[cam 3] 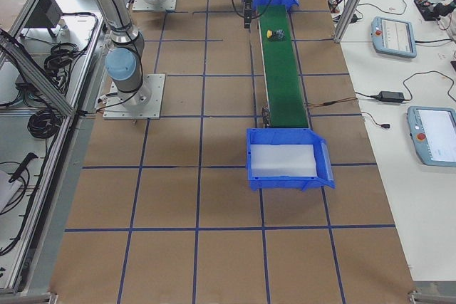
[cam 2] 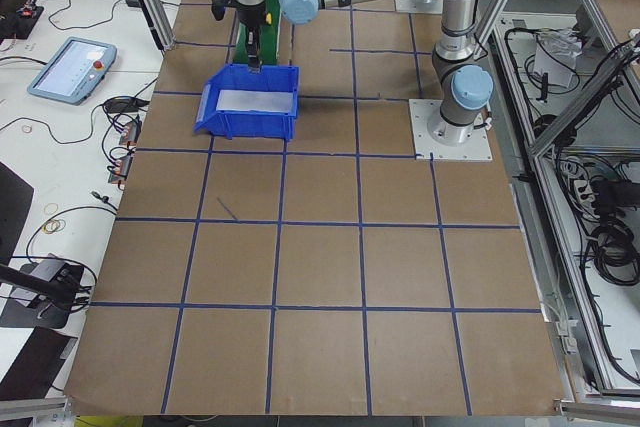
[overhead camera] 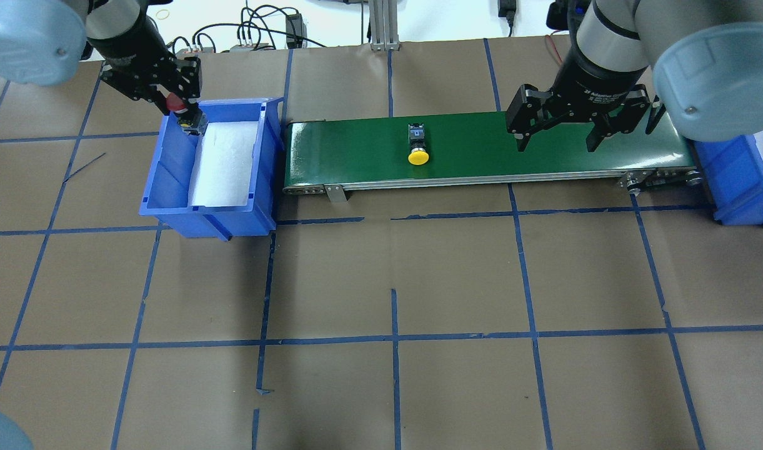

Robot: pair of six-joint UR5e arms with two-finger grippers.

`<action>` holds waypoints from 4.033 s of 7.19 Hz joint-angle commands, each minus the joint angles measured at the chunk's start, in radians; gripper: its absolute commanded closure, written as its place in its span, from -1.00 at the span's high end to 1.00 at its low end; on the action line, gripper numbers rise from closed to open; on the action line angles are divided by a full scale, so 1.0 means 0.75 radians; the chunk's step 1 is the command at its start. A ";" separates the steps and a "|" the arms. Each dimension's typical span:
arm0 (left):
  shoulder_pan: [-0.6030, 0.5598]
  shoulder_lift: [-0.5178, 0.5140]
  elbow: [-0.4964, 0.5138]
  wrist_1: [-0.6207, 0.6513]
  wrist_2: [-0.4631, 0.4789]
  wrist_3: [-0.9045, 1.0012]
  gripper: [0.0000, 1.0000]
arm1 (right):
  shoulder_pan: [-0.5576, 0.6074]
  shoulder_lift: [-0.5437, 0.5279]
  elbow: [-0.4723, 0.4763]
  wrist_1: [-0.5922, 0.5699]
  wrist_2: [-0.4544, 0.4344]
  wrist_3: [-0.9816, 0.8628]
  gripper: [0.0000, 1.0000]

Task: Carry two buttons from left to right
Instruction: 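Grasp the red-capped button with the left gripper and lift it, then carry the red button onto the conveyor belt and release it, then raise the left gripper away while the right gripper moves toward the belt's far end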

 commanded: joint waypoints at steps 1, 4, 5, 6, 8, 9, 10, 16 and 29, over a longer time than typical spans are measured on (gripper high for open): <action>-0.120 -0.019 0.096 -0.062 0.008 -0.166 -0.98 | 0.000 0.000 0.000 0.002 0.002 0.000 1.00; -0.211 -0.184 0.096 0.097 0.004 -0.285 -0.98 | 0.000 0.000 0.002 0.002 0.000 0.000 1.00; -0.255 -0.247 0.096 0.173 0.004 -0.340 -0.98 | -0.002 0.004 0.000 -0.002 0.002 -0.004 1.00; -0.276 -0.293 0.096 0.232 0.002 -0.367 -0.98 | -0.002 0.002 0.000 -0.010 0.004 0.000 1.00; -0.295 -0.318 0.090 0.241 -0.010 -0.408 -0.98 | -0.002 0.002 0.000 -0.012 0.004 -0.002 1.00; -0.315 -0.352 0.090 0.253 -0.008 -0.412 -0.98 | -0.002 0.002 0.000 -0.012 0.004 0.000 1.00; -0.325 -0.381 0.090 0.308 -0.010 -0.441 -0.98 | -0.002 0.002 0.000 -0.012 0.004 0.000 1.00; -0.336 -0.412 0.094 0.317 -0.010 -0.490 -0.70 | -0.002 0.002 0.000 -0.010 0.002 -0.002 1.00; -0.101 0.027 -0.104 0.173 0.004 -0.171 1.00 | -0.251 0.190 -0.198 -0.138 0.000 -0.238 0.96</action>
